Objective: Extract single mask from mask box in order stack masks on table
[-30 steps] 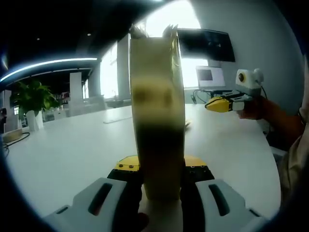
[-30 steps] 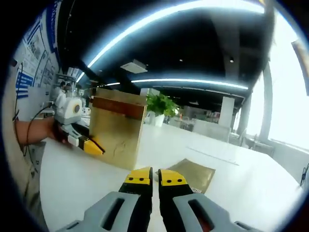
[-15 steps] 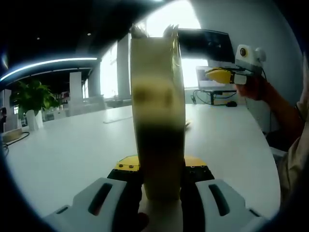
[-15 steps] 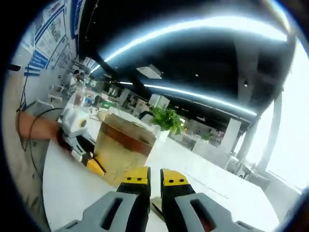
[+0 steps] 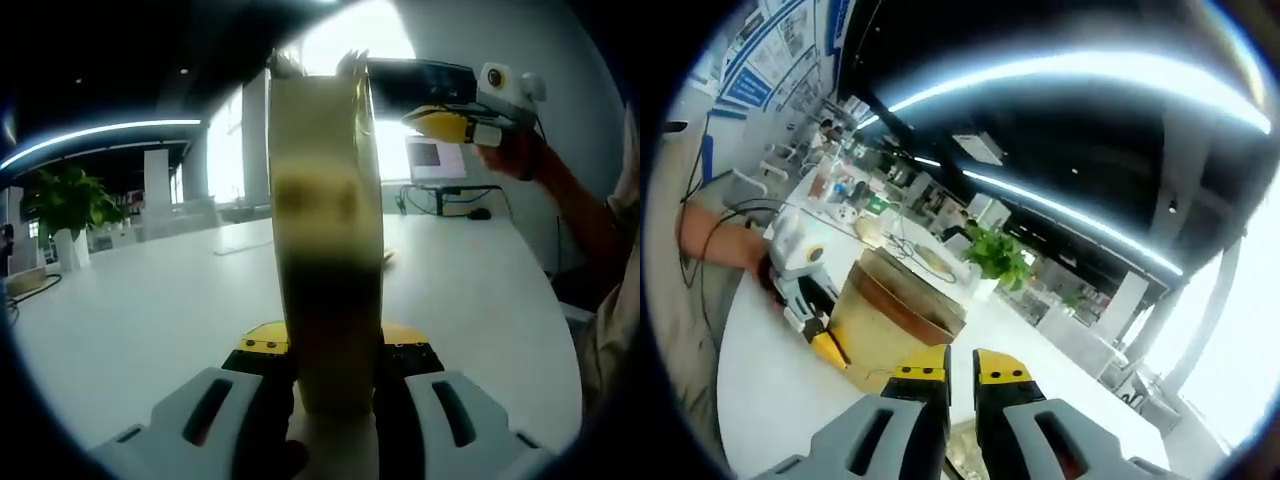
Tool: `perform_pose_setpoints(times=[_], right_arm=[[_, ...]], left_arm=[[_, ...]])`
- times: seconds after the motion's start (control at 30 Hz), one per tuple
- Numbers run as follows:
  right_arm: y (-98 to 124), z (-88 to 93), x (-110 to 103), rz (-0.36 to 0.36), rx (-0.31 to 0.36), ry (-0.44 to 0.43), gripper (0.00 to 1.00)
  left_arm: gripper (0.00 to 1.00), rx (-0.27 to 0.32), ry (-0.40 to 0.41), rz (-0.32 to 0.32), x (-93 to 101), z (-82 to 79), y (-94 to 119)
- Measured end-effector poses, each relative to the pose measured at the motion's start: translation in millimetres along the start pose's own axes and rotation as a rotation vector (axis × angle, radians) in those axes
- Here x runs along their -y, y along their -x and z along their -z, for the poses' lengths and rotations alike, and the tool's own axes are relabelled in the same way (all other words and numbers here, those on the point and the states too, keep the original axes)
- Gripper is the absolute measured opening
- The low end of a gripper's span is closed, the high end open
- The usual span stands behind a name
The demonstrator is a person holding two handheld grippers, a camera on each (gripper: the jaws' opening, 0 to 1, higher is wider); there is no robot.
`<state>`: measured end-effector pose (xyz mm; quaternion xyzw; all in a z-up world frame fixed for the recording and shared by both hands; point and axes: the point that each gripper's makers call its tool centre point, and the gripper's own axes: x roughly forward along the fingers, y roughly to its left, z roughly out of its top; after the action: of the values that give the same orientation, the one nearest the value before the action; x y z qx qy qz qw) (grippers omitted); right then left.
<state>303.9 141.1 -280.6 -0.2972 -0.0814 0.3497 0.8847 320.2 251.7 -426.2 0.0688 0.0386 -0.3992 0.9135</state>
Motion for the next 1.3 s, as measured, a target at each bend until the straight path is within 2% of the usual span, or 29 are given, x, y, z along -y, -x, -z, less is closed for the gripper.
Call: perform_pose_setpoints(times=[0.17,0.5,0.93,1.17,1.3], right_arm=[[-9,-8.8,-5,-0.03,0.004,0.04,0.05],[-26,-15.5,-14,-0.094,-0.012,0.136,0.05],[-40,-30.4,-32,-0.195,-0.029,0.308,0.05],[-45,-44.7,-41,-0.24,-0.014,0.386,0.05],[-47,-46.8,-45,-0.265,-0.017,0.429,0.05]], left_arm=[[0.2,0.0,0.0,0.001,0.2,0.0,0],[0.2,0.0,0.001,0.003,0.4,-0.1,-1],[0.2,0.0,-0.001,0.004,1.3,-0.3,-1],[0.2,0.0,0.002,0.007,1.2,-0.2,-1],[0.2,-0.001,0.002,0.007,1.7,-0.4,-1]])
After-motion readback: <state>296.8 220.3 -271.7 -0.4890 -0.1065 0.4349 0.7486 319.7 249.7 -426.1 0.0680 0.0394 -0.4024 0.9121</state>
